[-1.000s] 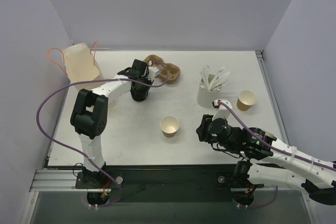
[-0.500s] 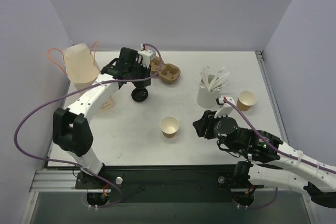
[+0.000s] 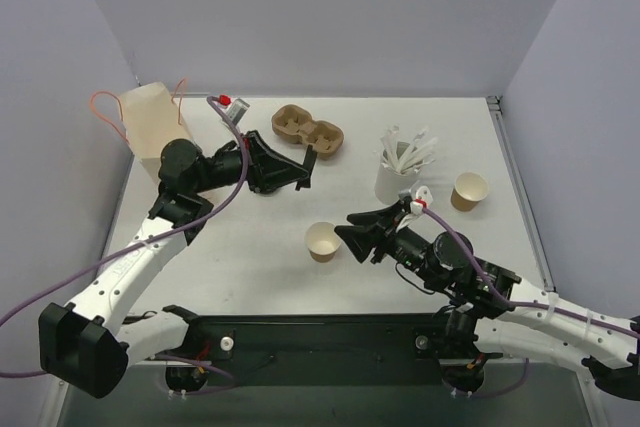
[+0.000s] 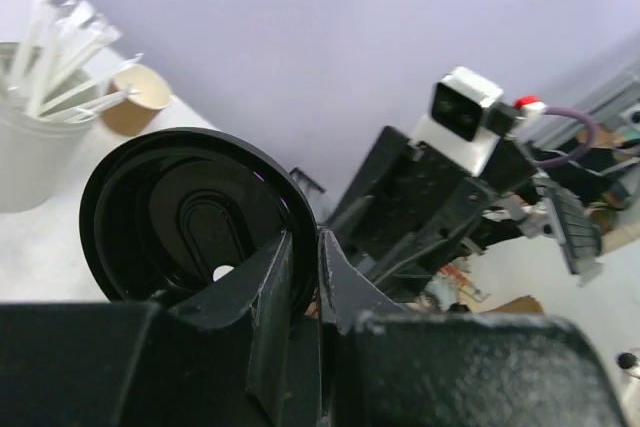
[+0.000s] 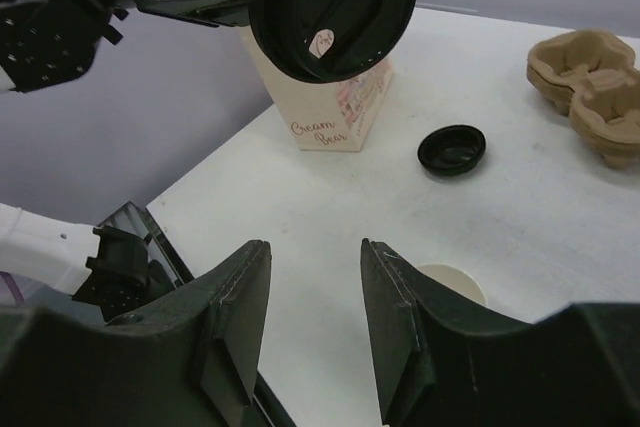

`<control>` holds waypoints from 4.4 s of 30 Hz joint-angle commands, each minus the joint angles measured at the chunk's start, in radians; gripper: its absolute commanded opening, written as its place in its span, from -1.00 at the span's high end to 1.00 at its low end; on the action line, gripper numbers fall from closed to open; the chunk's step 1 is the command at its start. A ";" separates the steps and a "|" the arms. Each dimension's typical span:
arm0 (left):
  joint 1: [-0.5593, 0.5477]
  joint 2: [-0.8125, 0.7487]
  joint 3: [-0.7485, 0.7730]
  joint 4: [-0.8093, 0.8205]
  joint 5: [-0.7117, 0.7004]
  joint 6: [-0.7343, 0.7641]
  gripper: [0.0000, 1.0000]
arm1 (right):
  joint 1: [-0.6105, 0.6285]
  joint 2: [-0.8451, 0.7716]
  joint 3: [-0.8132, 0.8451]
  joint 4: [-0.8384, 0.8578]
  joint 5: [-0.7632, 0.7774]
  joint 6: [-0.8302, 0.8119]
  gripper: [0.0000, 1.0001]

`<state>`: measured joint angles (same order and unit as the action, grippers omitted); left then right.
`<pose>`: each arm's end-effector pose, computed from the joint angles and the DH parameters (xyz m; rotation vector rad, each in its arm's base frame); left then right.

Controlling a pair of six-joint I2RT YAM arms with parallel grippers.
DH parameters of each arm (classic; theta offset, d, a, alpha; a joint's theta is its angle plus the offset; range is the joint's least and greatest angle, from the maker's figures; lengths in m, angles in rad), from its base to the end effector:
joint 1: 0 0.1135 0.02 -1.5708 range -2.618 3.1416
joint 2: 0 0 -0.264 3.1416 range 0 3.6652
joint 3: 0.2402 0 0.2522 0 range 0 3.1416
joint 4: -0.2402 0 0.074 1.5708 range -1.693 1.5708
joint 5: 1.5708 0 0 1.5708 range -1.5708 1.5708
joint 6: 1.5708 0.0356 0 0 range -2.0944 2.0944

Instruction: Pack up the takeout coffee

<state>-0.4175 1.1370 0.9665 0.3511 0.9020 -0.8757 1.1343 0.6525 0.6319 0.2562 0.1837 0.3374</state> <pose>0.2219 -0.1290 0.3879 0.4974 1.6249 -1.6296 0.0745 0.1444 0.3542 -0.3977 1.3720 1.1112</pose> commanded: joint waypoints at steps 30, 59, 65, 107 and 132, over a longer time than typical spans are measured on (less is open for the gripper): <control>-0.014 -0.071 -0.322 1.054 -0.063 -0.413 0.70 | 0.013 0.136 0.144 0.069 0.178 0.850 0.13; -0.032 -0.043 -0.385 1.233 -0.046 -0.335 0.72 | 0.015 0.280 0.075 0.293 0.174 1.238 0.21; -0.038 -0.040 -0.396 1.263 -0.049 -0.310 0.74 | 0.015 0.280 0.060 0.291 0.203 1.285 0.23; -0.079 -0.098 -0.460 1.296 -0.017 -0.118 0.50 | 0.013 0.292 -0.018 0.426 0.155 1.395 1.00; -0.072 -0.375 -0.201 -0.455 -0.636 0.419 -0.62 | -0.168 0.396 0.673 -0.992 0.202 0.356 1.00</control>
<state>-0.4957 0.7631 0.7242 0.2802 0.5278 -0.5312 0.9783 0.8867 1.1976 -0.4229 0.4370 0.9089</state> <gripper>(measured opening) 0.791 0.082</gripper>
